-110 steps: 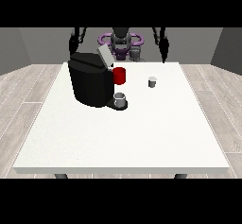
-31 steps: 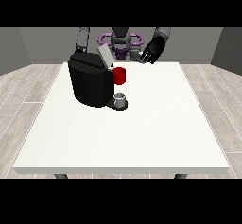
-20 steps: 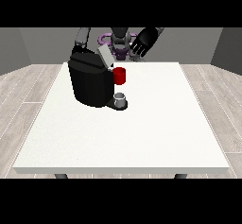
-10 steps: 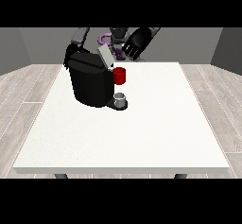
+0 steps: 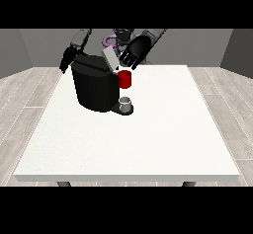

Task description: Insert the coffee pod into the coffee machine and close the lid

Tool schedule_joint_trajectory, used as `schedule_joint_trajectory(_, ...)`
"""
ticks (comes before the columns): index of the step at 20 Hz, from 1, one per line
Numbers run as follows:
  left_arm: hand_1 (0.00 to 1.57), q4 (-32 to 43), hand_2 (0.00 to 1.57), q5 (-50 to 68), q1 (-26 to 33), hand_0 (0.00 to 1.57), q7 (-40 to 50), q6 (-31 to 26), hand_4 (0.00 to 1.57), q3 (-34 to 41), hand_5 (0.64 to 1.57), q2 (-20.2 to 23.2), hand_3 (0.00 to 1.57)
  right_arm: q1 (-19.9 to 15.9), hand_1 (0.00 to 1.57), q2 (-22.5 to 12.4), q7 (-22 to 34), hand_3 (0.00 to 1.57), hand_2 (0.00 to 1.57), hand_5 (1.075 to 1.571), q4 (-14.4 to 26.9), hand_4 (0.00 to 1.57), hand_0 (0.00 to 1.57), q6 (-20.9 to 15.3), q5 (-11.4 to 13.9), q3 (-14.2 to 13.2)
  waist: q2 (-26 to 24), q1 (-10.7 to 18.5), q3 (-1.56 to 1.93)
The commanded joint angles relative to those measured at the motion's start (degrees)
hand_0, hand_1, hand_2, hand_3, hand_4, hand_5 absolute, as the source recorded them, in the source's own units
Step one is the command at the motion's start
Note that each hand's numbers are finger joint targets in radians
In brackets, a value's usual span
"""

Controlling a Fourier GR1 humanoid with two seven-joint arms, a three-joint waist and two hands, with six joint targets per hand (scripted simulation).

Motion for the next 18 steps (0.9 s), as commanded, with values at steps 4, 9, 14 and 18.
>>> schedule_joint_trajectory(4,1.2,1.75,1.26,-1.42,0.45,1.2,-3.73,1.69,0.46,-0.64,1.571,1.14,1.23,-2.15,0.0,-0.56,2.95,0.0,0.0,1.571,-1.64,0.15,0.0,-0.6,0.04,-0.85,2.96,0.02,-0.01)
schedule_joint_trajectory(9,1.24,1.18,1.28,-0.89,-3.21,1.24,0.12,-0.13,0.42,-0.9,1.571,-2.02,1.23,-1.62,0.0,-0.24,-1.57,0.0,0.0,1.571,3.34,0.0,0.0,-2.44,0.94,-1.91,2.75,1.56,0.02)
schedule_joint_trajectory(14,1.19,2.61,1.25,-1.54,-0.67,1.19,-0.47,2.99,0.42,-0.63,1.571,-2.83,1.2,1.37,0.0,1.82,-1.08,0.0,0.0,1.571,1.29,0.15,0.0,-3.01,1.36,-0.03,1.67,-0.03,0.0)
schedule_joint_trajectory(18,1.17,3.18,1.24,-1.6,-3.41,1.17,-1.15,0.71,0.41,-0.49,1.571,-0.94,1.19,-2.52,0.0,-0.93,0.16,0.0,0.0,1.571,1.92,0.04,0.0,-0.38,-1.33,-2.87,3.1,-0.01,0.01)
